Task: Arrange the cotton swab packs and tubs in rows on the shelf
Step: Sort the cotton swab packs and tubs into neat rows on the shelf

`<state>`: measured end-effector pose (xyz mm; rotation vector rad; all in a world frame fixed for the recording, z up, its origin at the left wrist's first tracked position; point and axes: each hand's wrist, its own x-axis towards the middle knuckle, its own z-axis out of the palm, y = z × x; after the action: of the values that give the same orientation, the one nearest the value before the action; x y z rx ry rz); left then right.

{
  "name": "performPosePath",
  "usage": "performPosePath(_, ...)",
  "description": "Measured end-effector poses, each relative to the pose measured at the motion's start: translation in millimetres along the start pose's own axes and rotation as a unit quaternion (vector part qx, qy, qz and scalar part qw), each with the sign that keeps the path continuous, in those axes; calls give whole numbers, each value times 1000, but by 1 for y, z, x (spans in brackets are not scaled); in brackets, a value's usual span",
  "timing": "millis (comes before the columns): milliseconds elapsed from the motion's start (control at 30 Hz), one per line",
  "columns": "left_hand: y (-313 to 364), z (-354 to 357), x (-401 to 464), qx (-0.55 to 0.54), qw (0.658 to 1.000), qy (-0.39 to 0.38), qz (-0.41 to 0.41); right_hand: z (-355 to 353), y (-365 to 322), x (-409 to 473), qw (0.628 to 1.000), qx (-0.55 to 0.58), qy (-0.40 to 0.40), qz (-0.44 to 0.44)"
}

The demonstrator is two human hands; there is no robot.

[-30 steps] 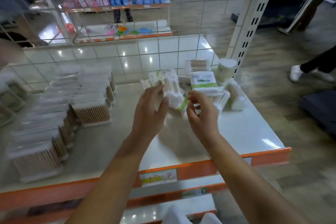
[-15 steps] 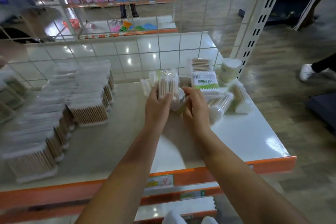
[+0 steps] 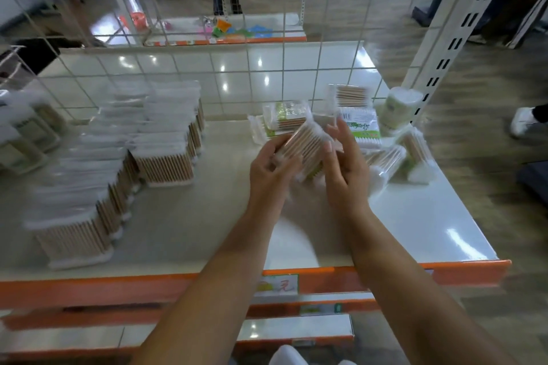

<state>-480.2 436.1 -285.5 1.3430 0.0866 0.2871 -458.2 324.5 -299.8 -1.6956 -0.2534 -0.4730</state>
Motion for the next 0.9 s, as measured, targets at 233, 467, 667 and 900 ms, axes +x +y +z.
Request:
performPosePath(233, -1, -8, 2, -23, 999, -36, 14, -3, 0, -2, 998, 55, -19, 21)
performPosePath(467, 4, -12, 8, -106, 994, 25, 7, -3, -3, -1, 995, 82, -49, 16)
performPosePath(667, 7, -14, 10, -194, 978, 76, -18, -2, -2, -5, 995, -26, -89, -49)
performPosePath(900, 10, -15, 12, -240, 964, 105, -49, -1, 2, -3, 985, -119, -71, -103)
